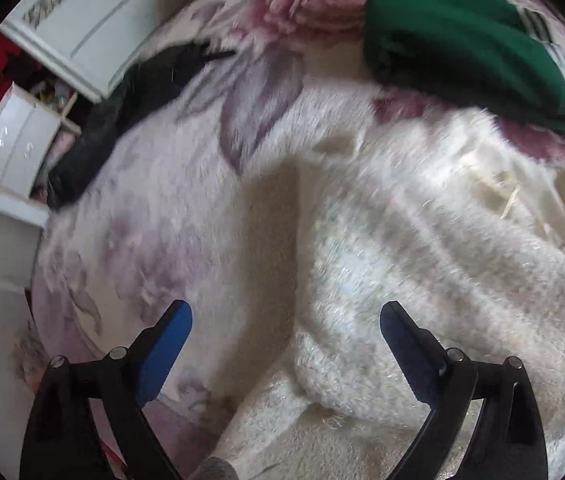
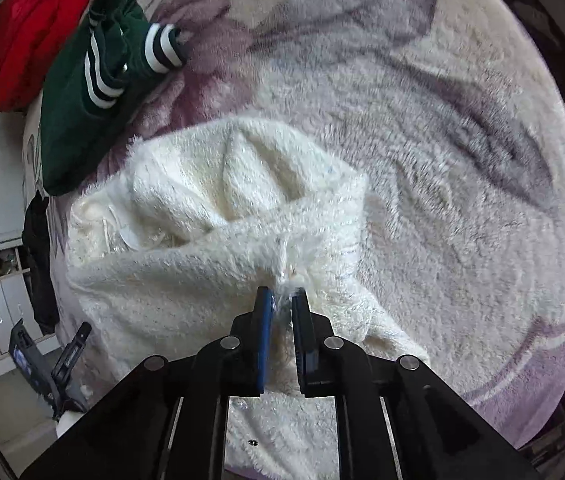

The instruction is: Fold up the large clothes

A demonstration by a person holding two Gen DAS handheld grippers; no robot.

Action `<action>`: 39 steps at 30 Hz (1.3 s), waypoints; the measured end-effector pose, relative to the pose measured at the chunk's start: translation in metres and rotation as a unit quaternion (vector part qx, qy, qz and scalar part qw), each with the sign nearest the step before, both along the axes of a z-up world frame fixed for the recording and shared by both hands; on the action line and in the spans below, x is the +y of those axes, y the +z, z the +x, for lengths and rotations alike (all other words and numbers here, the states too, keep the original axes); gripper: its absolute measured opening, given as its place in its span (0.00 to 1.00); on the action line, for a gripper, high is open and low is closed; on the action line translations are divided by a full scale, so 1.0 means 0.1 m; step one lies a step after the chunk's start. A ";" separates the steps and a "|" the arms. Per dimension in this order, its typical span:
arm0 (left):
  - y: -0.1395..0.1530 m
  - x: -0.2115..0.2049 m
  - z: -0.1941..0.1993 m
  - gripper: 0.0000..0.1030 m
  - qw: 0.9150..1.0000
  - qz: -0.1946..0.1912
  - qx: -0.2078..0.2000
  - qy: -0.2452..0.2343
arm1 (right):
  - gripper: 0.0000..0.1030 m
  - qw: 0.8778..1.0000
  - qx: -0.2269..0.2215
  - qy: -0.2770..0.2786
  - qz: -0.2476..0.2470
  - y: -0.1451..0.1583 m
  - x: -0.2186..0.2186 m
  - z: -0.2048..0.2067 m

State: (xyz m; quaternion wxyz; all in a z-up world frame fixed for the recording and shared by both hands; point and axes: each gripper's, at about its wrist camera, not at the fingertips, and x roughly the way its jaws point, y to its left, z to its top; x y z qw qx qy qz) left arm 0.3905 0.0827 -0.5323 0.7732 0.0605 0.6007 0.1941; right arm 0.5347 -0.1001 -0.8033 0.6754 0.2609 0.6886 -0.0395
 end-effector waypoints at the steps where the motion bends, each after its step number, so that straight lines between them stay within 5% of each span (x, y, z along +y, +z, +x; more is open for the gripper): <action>1: 0.03 -0.05 0.05 0.95 1.000 0.012 -0.002 -0.010 | 0.13 1.000 -0.022 -0.005 -0.005 0.17 0.06 0.06; 6: -0.26 -0.19 0.43 0.95 0.995 0.087 0.034 -0.033 | 0.23 0.997 -0.040 0.045 0.058 0.22 0.78 0.51; 12: -0.60 -0.07 0.68 0.95 0.991 0.119 0.056 -0.032 | 0.23 0.975 0.040 0.081 0.205 -0.91 1.88 0.99; 18: -0.67 -0.10 0.71 0.95 0.989 0.126 0.056 -0.047 | 0.26 0.972 0.080 0.123 0.185 -1.60 2.47 1.17; 20: -0.66 -0.10 0.71 0.95 0.990 0.122 0.056 -0.046 | 0.28 0.972 0.060 0.129 0.188 -1.57 2.55 1.15; 25: -0.55 -0.08 0.73 0.95 0.992 0.112 0.047 -0.040 | 0.12 0.981 0.009 0.128 0.146 -1.34 2.66 1.14; 26: -0.53 -0.07 0.75 0.95 0.992 0.110 0.045 -0.039 | 0.00 0.984 -0.006 0.111 0.140 -1.25 2.63 1.19; 29: -0.43 -0.10 0.79 0.95 0.993 0.108 0.035 -0.040 | 0.00 0.986 -0.032 0.084 0.138 -1.09 2.57 1.36; 32: -0.36 -0.17 0.85 0.95 0.992 0.112 0.028 -0.049 | 0.01 0.985 -0.011 0.111 0.131 -1.14 2.67 1.43; 35: -0.28 -0.27 0.86 0.95 0.991 0.113 0.020 -0.064 | 0.13 0.981 0.053 0.136 0.128 -1.13 2.61 1.47; 37: -0.22 -0.36 0.86 0.95 0.990 0.119 0.010 -0.073 | 0.57 0.984 0.034 0.116 0.128 -0.92 2.39 1.43; 38: -0.21 -0.41 0.86 0.95 0.989 0.123 0.005 -0.079 | 0.88 0.987 0.025 0.115 0.112 -0.82 2.29 1.40; 39: -0.21 -0.47 0.86 0.95 0.988 0.129 0.003 -0.084 | 0.91 0.989 0.016 0.118 0.092 -0.72 2.22 1.37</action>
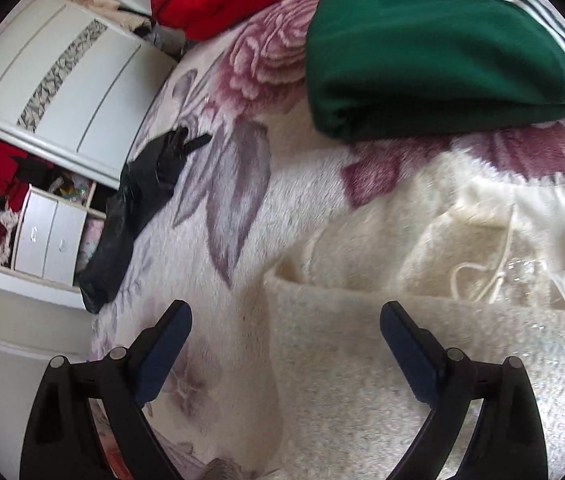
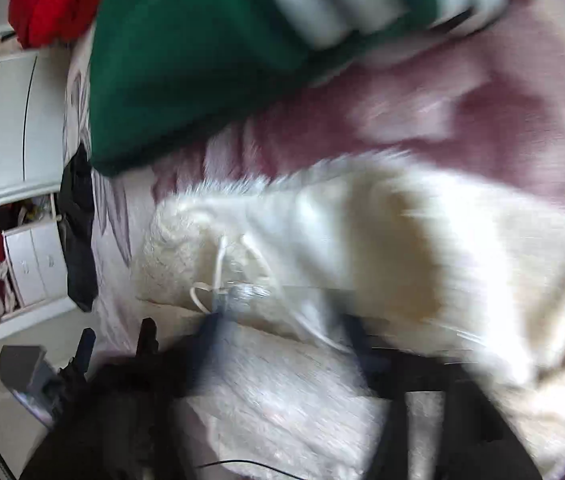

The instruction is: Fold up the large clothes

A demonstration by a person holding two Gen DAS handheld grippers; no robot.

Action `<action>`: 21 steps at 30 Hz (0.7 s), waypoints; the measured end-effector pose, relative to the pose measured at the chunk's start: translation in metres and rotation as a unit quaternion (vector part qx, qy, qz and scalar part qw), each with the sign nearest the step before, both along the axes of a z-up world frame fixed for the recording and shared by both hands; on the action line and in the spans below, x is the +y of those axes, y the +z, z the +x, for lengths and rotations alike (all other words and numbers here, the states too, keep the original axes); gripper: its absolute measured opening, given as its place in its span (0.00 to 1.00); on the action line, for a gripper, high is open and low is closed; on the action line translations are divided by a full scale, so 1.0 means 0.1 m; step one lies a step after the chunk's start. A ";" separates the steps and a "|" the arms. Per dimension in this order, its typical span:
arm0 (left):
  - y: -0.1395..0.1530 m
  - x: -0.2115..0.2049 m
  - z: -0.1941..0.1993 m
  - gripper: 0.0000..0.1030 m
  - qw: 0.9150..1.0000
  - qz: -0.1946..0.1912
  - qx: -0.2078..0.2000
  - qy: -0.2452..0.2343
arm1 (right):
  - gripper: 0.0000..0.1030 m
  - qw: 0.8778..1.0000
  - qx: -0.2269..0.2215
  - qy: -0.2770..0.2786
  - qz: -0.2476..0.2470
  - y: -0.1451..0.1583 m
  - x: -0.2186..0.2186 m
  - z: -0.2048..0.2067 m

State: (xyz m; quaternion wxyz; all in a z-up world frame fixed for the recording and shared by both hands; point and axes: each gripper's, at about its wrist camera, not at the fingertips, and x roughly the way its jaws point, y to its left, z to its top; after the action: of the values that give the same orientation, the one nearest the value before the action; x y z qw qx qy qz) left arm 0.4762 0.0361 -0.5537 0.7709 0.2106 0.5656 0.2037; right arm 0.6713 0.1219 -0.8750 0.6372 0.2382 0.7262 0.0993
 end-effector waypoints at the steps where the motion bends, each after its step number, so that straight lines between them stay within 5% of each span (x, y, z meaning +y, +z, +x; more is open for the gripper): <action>1: -0.02 -0.04 0.01 0.95 1.000 0.007 0.001 -0.005 | 0.91 1.000 -0.003 0.006 -0.019 0.06 -0.03 -0.03; 7: -0.32 -0.24 0.04 0.95 0.998 0.042 0.028 -0.028 | 0.88 0.994 0.084 0.019 -0.061 -0.41 0.01 -0.17; 11: -0.39 -0.25 0.00 0.95 0.998 0.048 0.031 -0.030 | 0.61 0.991 0.076 0.017 -0.105 -0.66 0.14 -0.24; 12: -0.41 -0.25 0.00 0.95 0.998 0.049 0.034 -0.031 | 0.36 0.991 0.081 -0.004 -0.108 -0.74 0.11 -0.27; 15: -0.42 -0.24 -0.04 0.95 0.998 0.039 0.034 -0.027 | 0.22 0.991 0.069 -0.048 -0.107 -0.73 0.08 -0.31; 21: -0.37 -0.22 -0.07 0.95 0.999 0.026 0.033 -0.023 | 0.18 0.993 0.023 -0.069 -0.090 -0.40 0.07 -0.36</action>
State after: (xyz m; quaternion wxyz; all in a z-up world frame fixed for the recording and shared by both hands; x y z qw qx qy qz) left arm 0.4693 0.0144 -0.5903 0.7504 0.2500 0.5804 0.1938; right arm 0.6354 0.1287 -0.9149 0.6447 0.2315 0.7283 -0.0159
